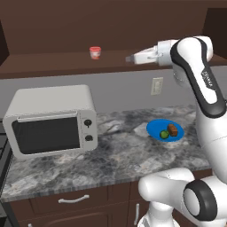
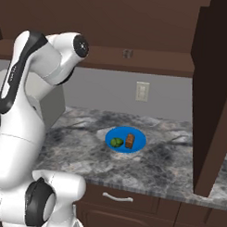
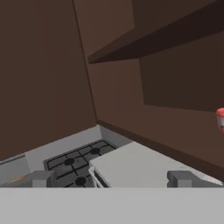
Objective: Pick the avocado and bread from the counter and place them on the plate. Then pick the jam from the cabinet and place it next to the plate. Lastly close the cabinet door.
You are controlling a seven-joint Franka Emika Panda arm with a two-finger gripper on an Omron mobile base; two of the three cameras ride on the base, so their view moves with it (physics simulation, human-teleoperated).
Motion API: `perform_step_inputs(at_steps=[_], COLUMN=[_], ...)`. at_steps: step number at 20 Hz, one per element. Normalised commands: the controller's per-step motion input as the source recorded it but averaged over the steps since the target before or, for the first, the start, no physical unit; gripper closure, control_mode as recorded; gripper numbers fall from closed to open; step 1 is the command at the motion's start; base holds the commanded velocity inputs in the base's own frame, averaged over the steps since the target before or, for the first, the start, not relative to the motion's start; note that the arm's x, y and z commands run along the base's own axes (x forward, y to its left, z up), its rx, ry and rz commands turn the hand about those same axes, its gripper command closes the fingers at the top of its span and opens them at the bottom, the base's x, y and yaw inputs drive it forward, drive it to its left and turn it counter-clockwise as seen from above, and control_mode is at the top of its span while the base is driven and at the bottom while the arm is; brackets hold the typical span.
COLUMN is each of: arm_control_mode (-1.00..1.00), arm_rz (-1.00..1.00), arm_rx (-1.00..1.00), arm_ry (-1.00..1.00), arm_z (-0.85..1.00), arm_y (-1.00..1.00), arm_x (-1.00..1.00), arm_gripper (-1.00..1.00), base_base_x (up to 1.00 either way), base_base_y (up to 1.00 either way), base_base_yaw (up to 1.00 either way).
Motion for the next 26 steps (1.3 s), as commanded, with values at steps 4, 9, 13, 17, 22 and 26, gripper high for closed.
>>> perform_step_inputs(at_steps=[4, 9, 13, 17, 22, 26], arm_control_mode=[-1.00, -1.00, -1.00, -1.00, -1.00, -1.00], arm_rz=[0.00, 0.00, 0.00, 0.00, 0.00, 0.00], arm_rx=[-0.06, -0.06, -0.05, -0.04, -0.02, -0.01], arm_ry=[0.00, 0.00, 0.00, 0.00, 0.00, 0.00], arm_z=[0.00, 0.00, 0.00, 0.00, 0.00, 0.00], arm_y=[-0.02, -0.03, -0.02, 0.00, 0.00, 0.00], arm_x=[0.00, 0.00, 0.00, 0.00, 0.07, 0.16], arm_gripper=[-1.00, -1.00, -1.00, -1.00, -1.00, -1.00], base_base_x=[0.00, 0.00, 0.00, 0.00, 0.00, 0.00], base_base_y=[0.00, 0.00, 0.00, 0.00, 0.00, 0.00], base_base_yaw=[0.00, 0.00, 0.00, 0.00, 0.00, 0.00])
